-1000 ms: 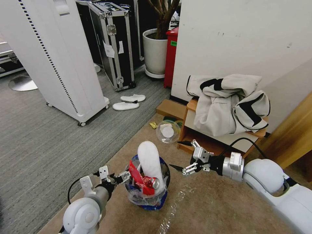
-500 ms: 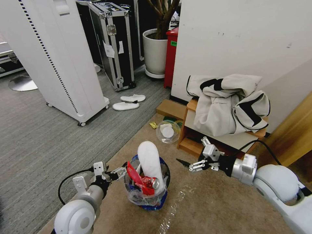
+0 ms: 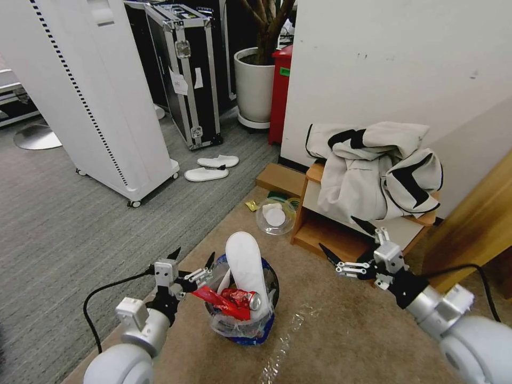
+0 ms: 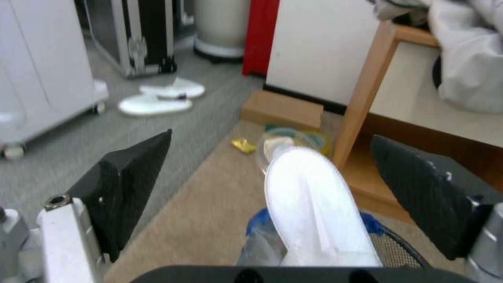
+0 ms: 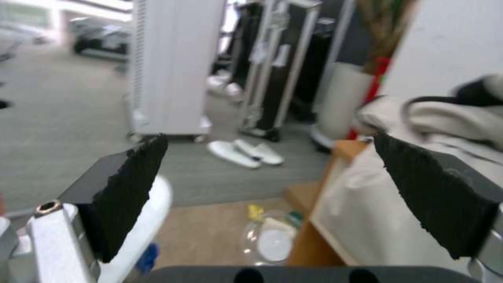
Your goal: Pick up the trash bin and place the garbage on the floor into it.
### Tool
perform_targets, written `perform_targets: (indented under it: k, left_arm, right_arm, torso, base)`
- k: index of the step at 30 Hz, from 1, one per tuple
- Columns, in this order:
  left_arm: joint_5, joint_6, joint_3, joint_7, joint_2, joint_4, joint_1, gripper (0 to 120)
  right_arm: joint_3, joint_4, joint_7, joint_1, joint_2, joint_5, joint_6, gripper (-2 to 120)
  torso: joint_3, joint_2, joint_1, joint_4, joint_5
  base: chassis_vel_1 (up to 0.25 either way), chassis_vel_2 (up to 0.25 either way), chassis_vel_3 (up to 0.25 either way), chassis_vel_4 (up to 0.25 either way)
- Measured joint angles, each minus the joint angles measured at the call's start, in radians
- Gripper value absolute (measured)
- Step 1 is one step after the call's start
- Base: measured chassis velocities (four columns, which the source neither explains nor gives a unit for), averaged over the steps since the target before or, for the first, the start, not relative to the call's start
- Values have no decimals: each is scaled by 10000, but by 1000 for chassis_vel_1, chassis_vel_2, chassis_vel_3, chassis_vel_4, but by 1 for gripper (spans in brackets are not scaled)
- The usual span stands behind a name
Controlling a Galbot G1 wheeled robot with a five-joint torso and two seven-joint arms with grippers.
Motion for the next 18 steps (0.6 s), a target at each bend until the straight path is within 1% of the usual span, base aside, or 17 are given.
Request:
perform_targets:
  k: [2, 3, 4, 5, 6, 7, 8, 9, 10, 11, 12, 14, 15, 18]
  left_arm:
    - [0, 0, 0, 0, 0, 0, 0, 100]
    - [734, -520, -37, 47, -201, -15, 135, 100]
    - [1075, -735, -58, 49, -346, 9, 178, 100]
    - [1075, -735, -58, 49, -346, 9, 178, 100]
    - [1650, -1107, -125, 40, -623, 103, 242, 100]
    - [1650, -1107, -125, 40, -623, 103, 242, 100]
    - [2221, -1492, -196, 36, -941, 170, 331, 100]
    - [2591, -1739, -259, -40, -1324, 149, 466, 100]
    - [2591, -1739, -259, -40, -1324, 149, 466, 100]
    - [2829, -1899, -318, -166, -1631, 85, 598, 100]
    - [2829, -1899, -318, -166, -1631, 85, 598, 100]
    - [3330, -2195, -506, -323, -2008, -6, 816, 100]
    - [3652, -2387, -627, -382, -2114, -16, 883, 100]
    - [3906, -2509, -715, -468, -2178, -39, 933, 100]
  right_arm:
    - [0, 0, 0, 0, 0, 0, 0, 100]
    - [157, 2, 191, -271, 1096, -660, 515, 100]
    - [227, 2, 228, -341, 1539, -816, 661, 100]
    - [227, 2, 228, -341, 1539, -816, 661, 100]
    - [318, -1, 268, -478, 2206, -1028, 875, 100]
    - [318, -1, 268, -478, 2206, -1028, 875, 100]
    - [389, -4, 294, -606, 2744, -1250, 1074, 100]
    - [413, -21, 320, -761, 3194, -1508, 1320, 100]
    - [413, -21, 320, -761, 3194, -1508, 1320, 100]
    - [426, -29, 360, -867, 3515, -1682, 1506, 100]
    - [426, -29, 360, -867, 3515, -1682, 1506, 100]
    - [450, -33, 445, -965, 3956, -1897, 1751, 100]
    - [474, -33, 476, -984, 4146, -2027, 1842, 100]
    - [499, -31, 494, -999, 4319, -2157, 1923, 100]
  torso:
    - [0, 0, 0, 0, 0]
    - [0, 0, 0, -3, 1]
    - [0, 0, 0, -2, 1]
    - [0, 0, 0, -2, 1]
    - [0, 0, 0, -5, 2]
    - [0, 0, 0, -5, 2]
    - [0, 0, 0, -5, -1]
    - [0, 0, 0, -3, 1]
    - [0, 0, 0, -3, 1]
    - [1, 0, 0, -1, 0]
    - [1, 0, 0, -1, 0]
    - [1, 0, 1, 0, 0]
    - [1, 0, 1, 0, 0]
    - [1, 0, 1, -1, 1]
  base:
    - [0, 0, 0, 0]
    - [0, 0, 0, 0]
    - [0, 0, 0, 0]
    - [0, 0, 0, 0]
    - [0, 0, 0, 0]
    - [0, 0, 0, 0]
    - [0, 0, 0, 0]
    - [0, 0, 0, 0]
    - [0, 0, 0, 0]
    - [0, 0, 0, 0]
    - [0, 0, 0, 0]
    - [0, 0, 0, 0]
    - [0, 0, 0, 0]
    - [0, 0, 0, 0]
